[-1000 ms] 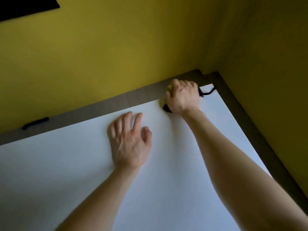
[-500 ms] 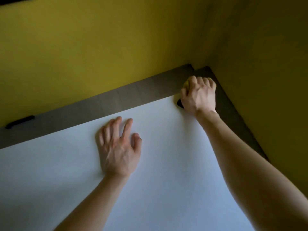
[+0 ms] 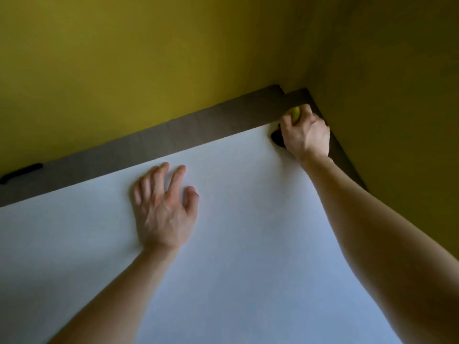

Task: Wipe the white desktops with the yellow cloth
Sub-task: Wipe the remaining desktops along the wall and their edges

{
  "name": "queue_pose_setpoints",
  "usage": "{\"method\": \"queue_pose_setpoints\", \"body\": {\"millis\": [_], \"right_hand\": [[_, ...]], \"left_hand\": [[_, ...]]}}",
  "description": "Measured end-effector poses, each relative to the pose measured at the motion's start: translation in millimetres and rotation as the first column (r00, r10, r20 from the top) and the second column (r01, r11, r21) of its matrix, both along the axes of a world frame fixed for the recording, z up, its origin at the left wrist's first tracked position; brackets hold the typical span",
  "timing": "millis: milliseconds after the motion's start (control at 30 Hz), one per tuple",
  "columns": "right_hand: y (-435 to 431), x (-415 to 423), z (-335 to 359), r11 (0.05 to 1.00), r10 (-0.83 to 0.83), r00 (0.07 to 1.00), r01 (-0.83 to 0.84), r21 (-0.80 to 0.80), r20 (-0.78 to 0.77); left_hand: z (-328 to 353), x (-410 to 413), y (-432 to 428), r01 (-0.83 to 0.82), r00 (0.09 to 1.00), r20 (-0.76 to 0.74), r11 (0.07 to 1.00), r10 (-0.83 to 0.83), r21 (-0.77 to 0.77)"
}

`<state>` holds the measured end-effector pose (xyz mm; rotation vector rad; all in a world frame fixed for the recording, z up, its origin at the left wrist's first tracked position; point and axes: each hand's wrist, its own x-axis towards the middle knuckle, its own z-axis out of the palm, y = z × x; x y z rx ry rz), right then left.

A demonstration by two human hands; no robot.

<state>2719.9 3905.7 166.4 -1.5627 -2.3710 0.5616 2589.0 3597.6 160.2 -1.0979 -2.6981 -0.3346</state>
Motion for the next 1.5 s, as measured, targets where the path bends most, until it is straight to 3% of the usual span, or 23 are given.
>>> {"method": "queue_pose_setpoints", "body": {"millis": [67,167,367,467,567,633,700,733,767,867,933,1033,1167,1300,1400,1500], "right_hand": [[-22,26,-2,0.997,-0.066,0.998,0.066,-0.038,0.000],[-65,79,-1,0.996,-0.070,0.997,0.069,0.054,0.026],[-82,143,33,0.985,0.115,0.965,-0.142,0.099,0.236],[-92,150,82,0.996,0.041,0.998,-0.044,0.075,0.043],[-125,135,132,0.961,-0.098,0.971,0.034,-0.274,-0.220],[-153,127,156,0.849,-0.192,0.909,-0.035,-0.527,-0.371],[-180,120,175,0.723,-0.236,0.842,-0.181,-0.666,-0.485],[-194,117,182,0.665,-0.245,0.809,-0.262,-0.700,-0.535],[-208,115,190,0.613,-0.254,0.784,-0.322,-0.721,-0.566],[-247,109,204,0.466,-0.257,0.747,-0.460,-0.756,-0.613],[-264,108,206,0.409,-0.155,0.793,-0.492,-0.769,-0.590],[-281,108,189,0.512,0.173,0.915,-0.399,-0.760,-0.364],[-320,98,164,0.561,0.473,0.861,-0.459,-0.689,-0.188],[-347,87,164,0.566,0.546,0.824,-0.496,-0.659,-0.151],[-376,78,178,0.648,0.550,0.817,-0.547,-0.530,-0.170],[-413,55,199,0.496,0.469,0.813,-0.565,-0.659,-0.344]], "left_hand": [[-2,0,0,-0.006,1.000,0.004,1.000,0.006,-0.008],[-3,0,0,-0.003,1.000,0.011,1.000,0.003,-0.014],[-1,-1,1,-0.001,0.999,0.039,0.999,0.002,-0.040],[14,0,2,0.021,0.996,0.090,0.982,-0.004,-0.189],[42,-9,10,0.094,0.948,0.315,0.920,0.033,-0.380],[84,-3,6,0.205,0.793,0.606,0.911,0.060,-0.359],[131,25,-15,0.159,0.397,0.917,0.982,0.032,-0.103],[150,43,-29,0.106,0.258,0.965,0.994,-0.044,0.017],[161,59,-45,0.075,0.219,0.967,0.990,-0.130,0.116],[175,88,-93,0.039,0.278,0.933,0.973,-0.231,0.229],[181,91,-119,-0.009,0.351,0.914,0.975,-0.205,0.222],[194,91,-148,-0.138,0.430,0.890,0.964,-0.148,0.227],[200,80,-183,-0.068,0.532,0.845,0.992,-0.054,0.106],[203,49,-228,-0.111,0.460,0.886,0.985,-0.065,0.130],[211,36,-250,-0.249,0.459,0.888,0.954,-0.034,0.166],[218,39,-267,-0.304,0.421,0.906,0.934,-0.047,0.189]]}}
